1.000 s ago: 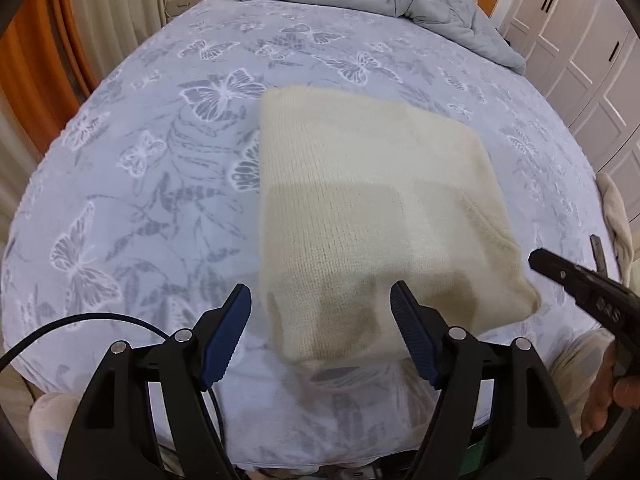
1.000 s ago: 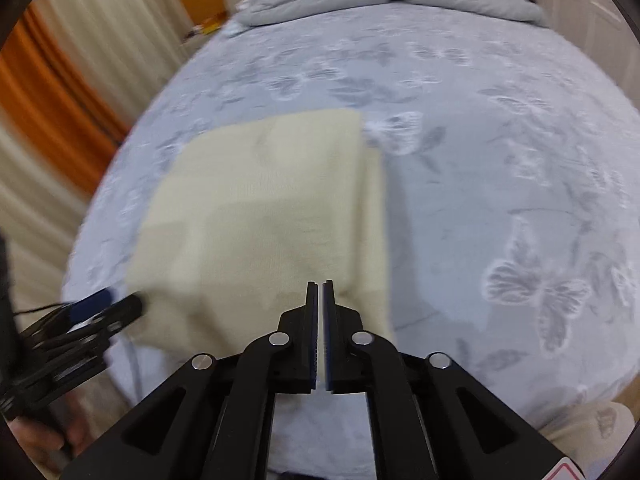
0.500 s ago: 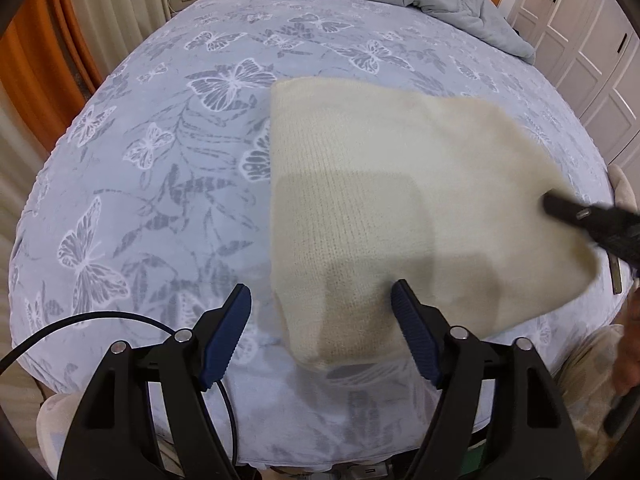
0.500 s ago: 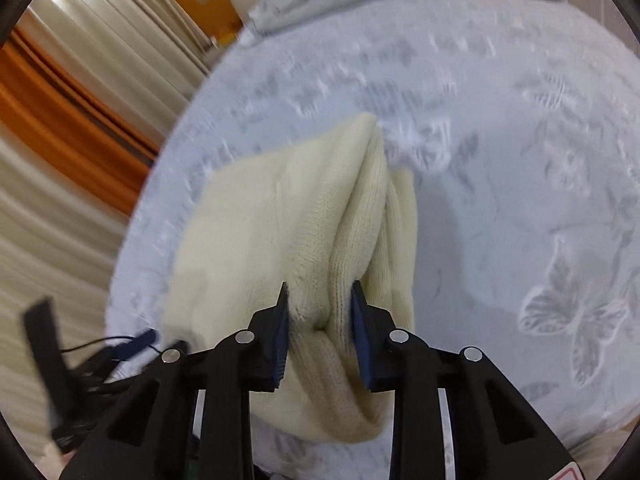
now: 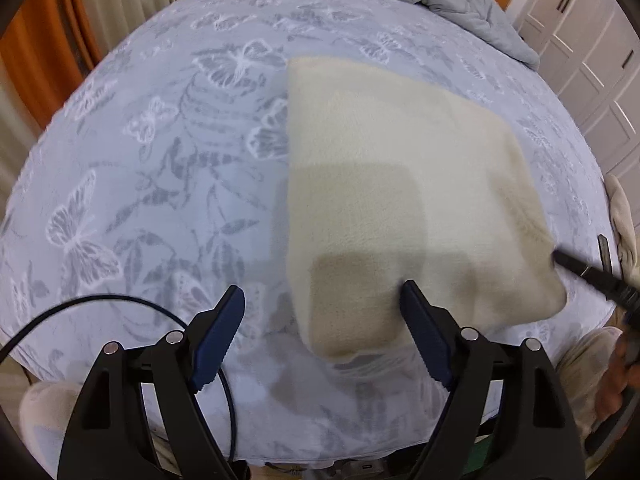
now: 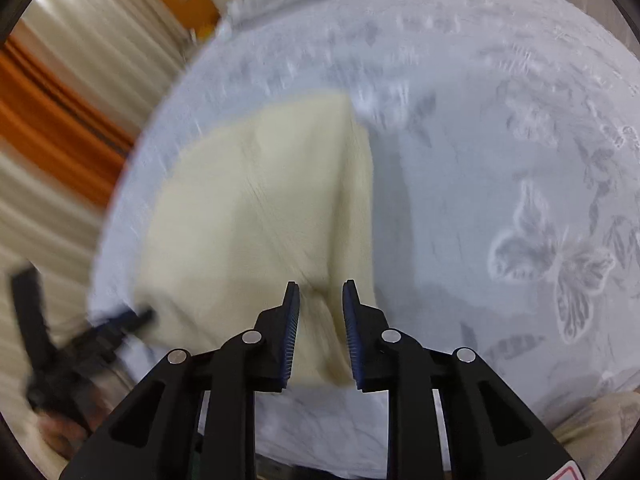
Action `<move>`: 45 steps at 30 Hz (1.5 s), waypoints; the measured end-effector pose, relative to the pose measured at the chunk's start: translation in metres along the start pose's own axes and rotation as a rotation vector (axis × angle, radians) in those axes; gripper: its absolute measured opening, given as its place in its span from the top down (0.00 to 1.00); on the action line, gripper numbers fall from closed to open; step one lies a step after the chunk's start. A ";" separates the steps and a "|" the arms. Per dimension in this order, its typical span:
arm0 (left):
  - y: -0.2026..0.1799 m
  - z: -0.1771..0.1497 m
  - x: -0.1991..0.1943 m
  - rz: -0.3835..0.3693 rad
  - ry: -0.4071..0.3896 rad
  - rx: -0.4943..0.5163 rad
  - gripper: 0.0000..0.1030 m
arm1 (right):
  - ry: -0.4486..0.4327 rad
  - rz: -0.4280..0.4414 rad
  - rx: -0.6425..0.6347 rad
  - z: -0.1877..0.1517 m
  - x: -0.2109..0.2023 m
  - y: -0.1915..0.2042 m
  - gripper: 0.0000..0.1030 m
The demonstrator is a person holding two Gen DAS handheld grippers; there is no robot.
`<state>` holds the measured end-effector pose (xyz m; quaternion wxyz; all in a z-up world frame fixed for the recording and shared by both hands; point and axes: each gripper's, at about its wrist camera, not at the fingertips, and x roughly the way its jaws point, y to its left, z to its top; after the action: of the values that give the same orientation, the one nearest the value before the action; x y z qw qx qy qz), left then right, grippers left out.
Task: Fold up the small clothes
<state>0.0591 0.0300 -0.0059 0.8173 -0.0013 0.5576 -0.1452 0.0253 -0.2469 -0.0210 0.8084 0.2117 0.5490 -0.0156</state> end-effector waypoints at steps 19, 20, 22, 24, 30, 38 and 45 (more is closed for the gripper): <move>-0.034 -0.065 -0.039 0.152 -0.243 0.051 0.05 | -0.193 -0.243 -0.068 -0.095 -0.029 0.034 0.36; -0.036 -0.070 -0.038 0.162 -0.253 0.077 0.05 | -0.202 -0.237 -0.077 -0.096 -0.030 0.036 0.36; -0.039 -0.076 -0.036 0.183 -0.265 0.103 0.05 | -0.234 -0.237 -0.077 -0.097 -0.034 0.036 0.34; -0.040 -0.080 -0.035 0.183 -0.274 0.106 0.05 | -0.237 -0.234 -0.065 -0.097 -0.032 0.034 0.31; -0.035 -0.086 -0.037 0.158 -0.298 0.062 0.05 | -0.243 -0.232 -0.038 -0.101 -0.035 0.031 0.29; -0.037 -0.092 -0.038 0.154 -0.308 0.062 0.05 | -0.247 -0.238 -0.074 -0.108 -0.036 0.038 0.29; -0.039 -0.095 -0.042 0.174 -0.324 0.049 0.05 | -0.253 -0.238 -0.082 -0.110 -0.036 0.043 0.28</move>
<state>-0.0514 0.0178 0.0030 0.9057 0.0432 0.4130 -0.0854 -0.0751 -0.1759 -0.0093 0.8715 0.1086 0.4641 -0.1151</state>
